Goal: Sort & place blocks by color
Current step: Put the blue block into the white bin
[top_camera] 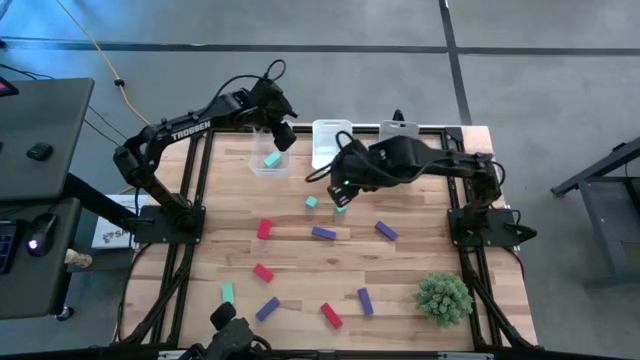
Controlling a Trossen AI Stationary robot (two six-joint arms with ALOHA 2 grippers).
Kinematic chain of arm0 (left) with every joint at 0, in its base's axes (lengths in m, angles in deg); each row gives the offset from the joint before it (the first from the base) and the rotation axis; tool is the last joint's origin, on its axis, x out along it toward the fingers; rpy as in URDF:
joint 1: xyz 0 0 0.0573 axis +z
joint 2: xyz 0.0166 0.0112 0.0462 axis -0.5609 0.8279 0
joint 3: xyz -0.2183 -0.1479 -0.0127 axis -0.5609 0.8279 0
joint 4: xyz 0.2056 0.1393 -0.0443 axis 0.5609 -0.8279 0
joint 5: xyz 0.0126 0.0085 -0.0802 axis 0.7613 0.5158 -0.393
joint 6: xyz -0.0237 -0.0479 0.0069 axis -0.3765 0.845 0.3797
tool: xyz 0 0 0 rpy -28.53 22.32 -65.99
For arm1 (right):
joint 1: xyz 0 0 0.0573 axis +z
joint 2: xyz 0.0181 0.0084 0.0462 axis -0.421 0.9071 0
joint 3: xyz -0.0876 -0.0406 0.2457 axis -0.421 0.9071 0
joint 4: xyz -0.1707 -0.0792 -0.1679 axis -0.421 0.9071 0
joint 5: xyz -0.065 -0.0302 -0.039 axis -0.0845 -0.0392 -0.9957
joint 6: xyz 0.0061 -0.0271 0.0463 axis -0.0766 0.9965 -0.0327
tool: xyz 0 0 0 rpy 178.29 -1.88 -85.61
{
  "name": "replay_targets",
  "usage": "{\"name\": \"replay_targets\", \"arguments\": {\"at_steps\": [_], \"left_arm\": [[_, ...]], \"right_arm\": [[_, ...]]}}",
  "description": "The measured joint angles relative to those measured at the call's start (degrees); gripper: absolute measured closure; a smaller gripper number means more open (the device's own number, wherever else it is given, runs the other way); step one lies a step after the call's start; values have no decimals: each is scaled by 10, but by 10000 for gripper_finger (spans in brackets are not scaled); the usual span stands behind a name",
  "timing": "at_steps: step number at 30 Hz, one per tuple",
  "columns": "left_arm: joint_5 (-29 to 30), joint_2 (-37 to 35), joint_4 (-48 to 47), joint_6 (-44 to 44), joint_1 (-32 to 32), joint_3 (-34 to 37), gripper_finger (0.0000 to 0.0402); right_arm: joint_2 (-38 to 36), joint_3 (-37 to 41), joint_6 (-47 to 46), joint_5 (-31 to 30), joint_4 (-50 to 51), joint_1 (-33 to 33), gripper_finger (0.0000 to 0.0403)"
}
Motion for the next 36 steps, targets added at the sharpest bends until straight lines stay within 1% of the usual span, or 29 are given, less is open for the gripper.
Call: {"name": "replay_targets", "arguments": {"at_steps": [4,6,13,25,34,36], "left_arm": [[-4,0,0,0,0,0,261],[-5,0,0,0,0,0,261],[-6,0,0,9,0,0,261],[-5,0,1,16,0,0,261],[-5,0,-1,46,0,0,261],[-5,0,-9,52,0,0,261]], "right_arm": [[18,0,27,23,0,-3,191],[23,0,43,26,0,-6,191],[23,0,101,27,0,-18,191],[23,0,221,67,0,-44,191],[22,2,276,64,-1,-51,191],[8,33,280,59,-4,-53,191]]}}
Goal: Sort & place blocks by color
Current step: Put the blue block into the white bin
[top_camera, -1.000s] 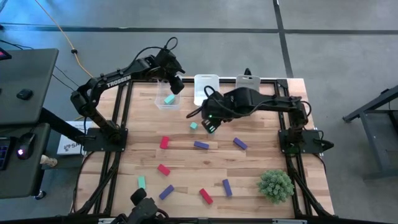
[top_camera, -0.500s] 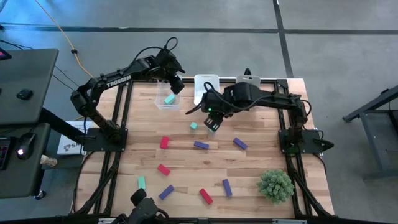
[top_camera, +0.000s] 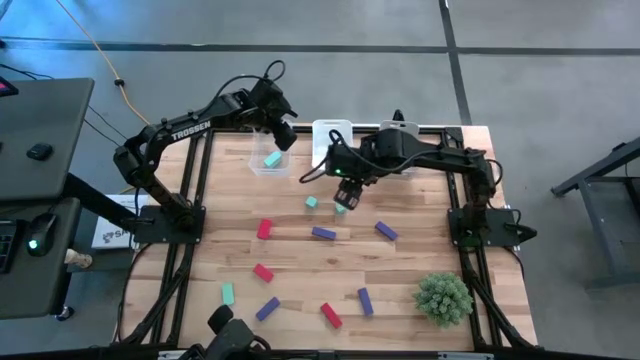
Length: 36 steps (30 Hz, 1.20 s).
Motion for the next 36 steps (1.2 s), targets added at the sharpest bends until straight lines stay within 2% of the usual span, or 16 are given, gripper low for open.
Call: {"name": "replay_targets", "arguments": {"at_steps": [9,17,21,28,36], "left_arm": [[0,-2,-11,9,-3,0,261],[0,-2,-8,9,-11,0,261],[0,-2,-8,18,-11,0,261],[0,-2,-22,40,-21,0,261],[0,-2,-38,40,-41,0,261]], "right_arm": [[-143,280,-110,21,0,-5,191],[-240,453,-157,88,-111,-5,191],[-268,525,-181,99,-168,-5,191],[-272,615,-171,146,-259,-5,183],[-271,694,-178,152,-342,13,174]]}}
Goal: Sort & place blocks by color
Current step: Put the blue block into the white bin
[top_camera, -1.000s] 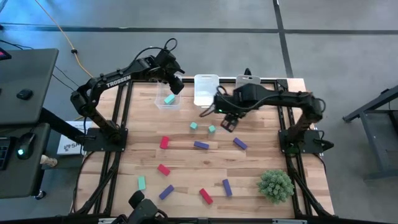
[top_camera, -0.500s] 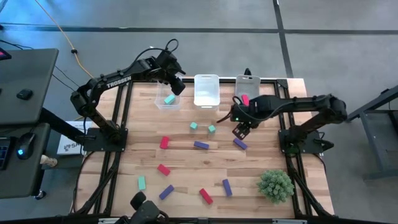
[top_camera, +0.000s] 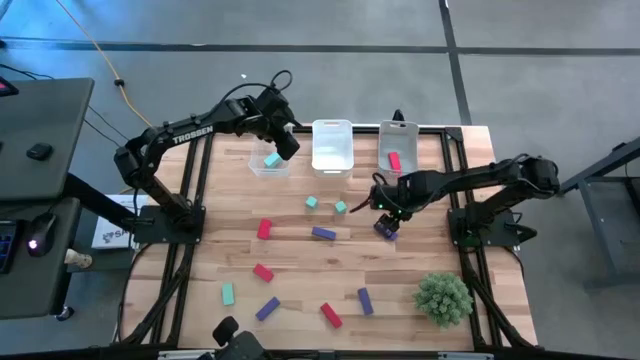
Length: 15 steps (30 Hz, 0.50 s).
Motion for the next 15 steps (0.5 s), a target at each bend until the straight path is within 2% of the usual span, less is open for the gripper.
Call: {"name": "replay_targets", "arguments": {"at_steps": [6,15], "left_arm": [[0,0,0,1,-7,0,261],[2,0,0,11,-7,0,261]], "right_arm": [[0,62,-27,17,-91,21,174],[0,125,-47,11,-162,46,174]]}}
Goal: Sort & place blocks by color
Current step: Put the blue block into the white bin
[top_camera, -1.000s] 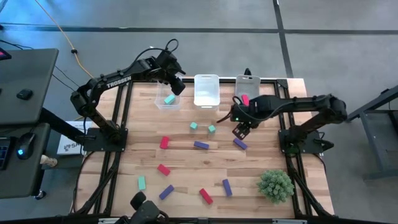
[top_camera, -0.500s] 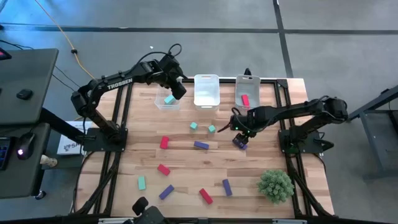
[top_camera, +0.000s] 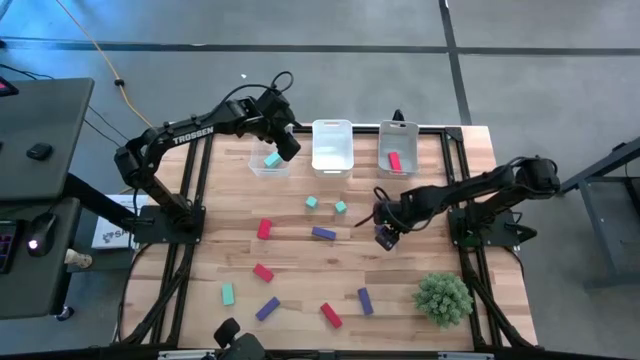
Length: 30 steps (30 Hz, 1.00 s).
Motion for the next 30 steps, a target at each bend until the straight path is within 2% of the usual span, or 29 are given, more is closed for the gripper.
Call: {"name": "replay_targets", "arguments": {"at_steps": [9,19,23,30], "left_arm": [[0,0,0,5,0,0,261],[0,0,0,14,0,0,261],[0,0,1,14,0,0,261],[0,0,0,6,0,0,261]], "right_arm": [[8,22,3,-23,-34,5,174],[93,2,1,-21,-17,5,178],[98,-10,2,-23,-8,5,214],[100,-33,-1,-20,5,5,329]]}}
